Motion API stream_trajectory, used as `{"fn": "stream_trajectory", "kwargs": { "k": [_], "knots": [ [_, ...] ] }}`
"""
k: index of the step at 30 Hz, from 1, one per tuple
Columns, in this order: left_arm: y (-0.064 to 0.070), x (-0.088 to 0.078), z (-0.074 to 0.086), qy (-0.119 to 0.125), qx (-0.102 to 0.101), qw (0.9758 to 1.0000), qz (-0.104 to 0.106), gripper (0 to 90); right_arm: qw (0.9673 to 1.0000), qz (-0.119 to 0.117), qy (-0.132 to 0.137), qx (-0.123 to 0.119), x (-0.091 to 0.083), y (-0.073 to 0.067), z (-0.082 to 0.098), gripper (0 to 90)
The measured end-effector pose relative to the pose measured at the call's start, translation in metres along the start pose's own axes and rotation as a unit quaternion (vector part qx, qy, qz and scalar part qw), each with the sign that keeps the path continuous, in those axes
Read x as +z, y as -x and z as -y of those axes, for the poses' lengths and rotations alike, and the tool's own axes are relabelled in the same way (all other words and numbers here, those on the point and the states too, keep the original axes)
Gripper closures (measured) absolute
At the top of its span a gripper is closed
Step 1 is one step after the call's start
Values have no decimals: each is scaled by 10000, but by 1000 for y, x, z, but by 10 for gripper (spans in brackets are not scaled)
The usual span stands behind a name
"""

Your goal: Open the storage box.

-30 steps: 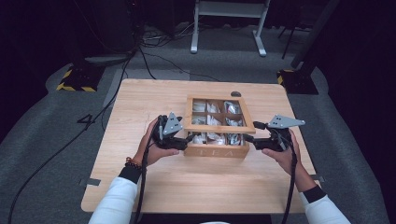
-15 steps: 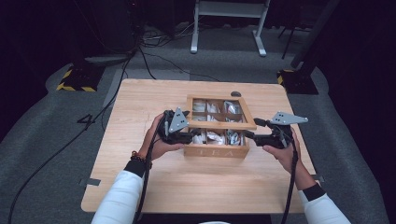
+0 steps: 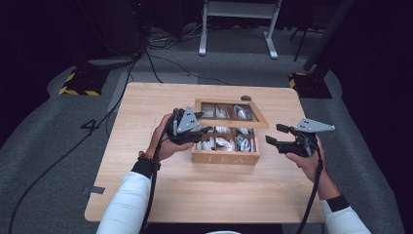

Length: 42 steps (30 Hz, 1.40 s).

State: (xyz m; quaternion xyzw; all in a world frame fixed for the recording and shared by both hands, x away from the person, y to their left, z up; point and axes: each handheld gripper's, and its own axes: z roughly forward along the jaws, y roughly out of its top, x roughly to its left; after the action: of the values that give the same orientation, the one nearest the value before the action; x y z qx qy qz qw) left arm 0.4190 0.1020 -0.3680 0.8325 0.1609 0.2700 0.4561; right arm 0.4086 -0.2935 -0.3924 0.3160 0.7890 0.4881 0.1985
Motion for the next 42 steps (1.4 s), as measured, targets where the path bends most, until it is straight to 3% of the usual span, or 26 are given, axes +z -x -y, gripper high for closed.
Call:
{"fn": "stream_trajectory", "kwargs": {
  "k": [8,13,23,28,29,35,42],
  "knots": [
    [-15,-2,-6,99,-121,9995,274,493,9989,-66,-469,38,-7,9,36,316],
    [-26,-1,-13,187,-185,9991,330,494,9978,-126,-642,81,-6,8,53,315],
    [-41,0,-23,293,-300,9985,349,492,9955,-244,-918,20,1,7,73,310],
    [-47,1,-27,335,-342,9982,367,491,9933,-323,-1106,-122,2,4,84,308],
    [-50,1,-29,354,-376,9979,380,491,9919,-294,-1206,-264,4,2,89,306],
    [-59,3,-34,388,-438,9976,377,489,9897,-418,-1316,-374,9,-2,101,309],
    [-71,6,-40,465,-544,9968,368,485,9888,-563,-1349,-302,11,-5,107,299]
  ]
}}
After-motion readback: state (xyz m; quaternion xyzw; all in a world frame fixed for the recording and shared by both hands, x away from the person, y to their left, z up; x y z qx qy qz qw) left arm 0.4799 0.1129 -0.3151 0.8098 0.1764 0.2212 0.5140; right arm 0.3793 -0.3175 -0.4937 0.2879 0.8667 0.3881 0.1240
